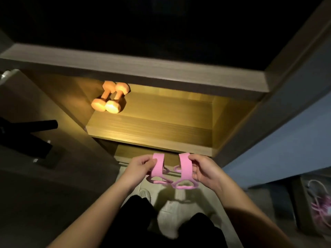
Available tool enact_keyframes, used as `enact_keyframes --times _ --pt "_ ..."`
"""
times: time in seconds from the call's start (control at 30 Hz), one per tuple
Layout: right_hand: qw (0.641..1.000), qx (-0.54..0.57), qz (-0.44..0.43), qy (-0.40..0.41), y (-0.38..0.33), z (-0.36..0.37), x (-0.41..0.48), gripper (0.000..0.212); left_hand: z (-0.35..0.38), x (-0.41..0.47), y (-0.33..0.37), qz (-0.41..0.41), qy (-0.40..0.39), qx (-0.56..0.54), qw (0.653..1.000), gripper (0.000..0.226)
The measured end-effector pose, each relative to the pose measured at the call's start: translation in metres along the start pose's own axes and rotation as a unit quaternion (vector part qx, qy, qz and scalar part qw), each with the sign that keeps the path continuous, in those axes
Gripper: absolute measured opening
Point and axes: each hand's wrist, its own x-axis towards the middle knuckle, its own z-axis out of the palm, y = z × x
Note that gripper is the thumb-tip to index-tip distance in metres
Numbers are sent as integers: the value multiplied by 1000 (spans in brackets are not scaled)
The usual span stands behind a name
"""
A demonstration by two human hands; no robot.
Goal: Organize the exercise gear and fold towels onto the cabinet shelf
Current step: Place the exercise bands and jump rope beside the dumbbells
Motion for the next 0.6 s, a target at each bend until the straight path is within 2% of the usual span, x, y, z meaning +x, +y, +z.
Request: enact_keyframes --times 0.1,0.2,0.3,0.37,0.5,0.6 --pt "1000 27 6 8 31 28 31 17 -30 24 -25 -49 -29 -104 993 27" --pt "998 67 3 15 64 48 54 19 -56 41 -61 -85 -80 -218 969 34" --pt "996 84 -14 2 103 61 71 22 -75 48 -106 -81 -149 -297 940 39" --pt "995 95 -21 -13 131 67 77 23 -85 48 -137 -47 -169 -315 933 39" --pt "992 111 -60 -9 183 82 82 20 -103 44 -188 25 -143 -275 950 27" --pt "989 118 -89 -10 206 87 75 21 -109 35 -207 29 -130 -302 944 29"
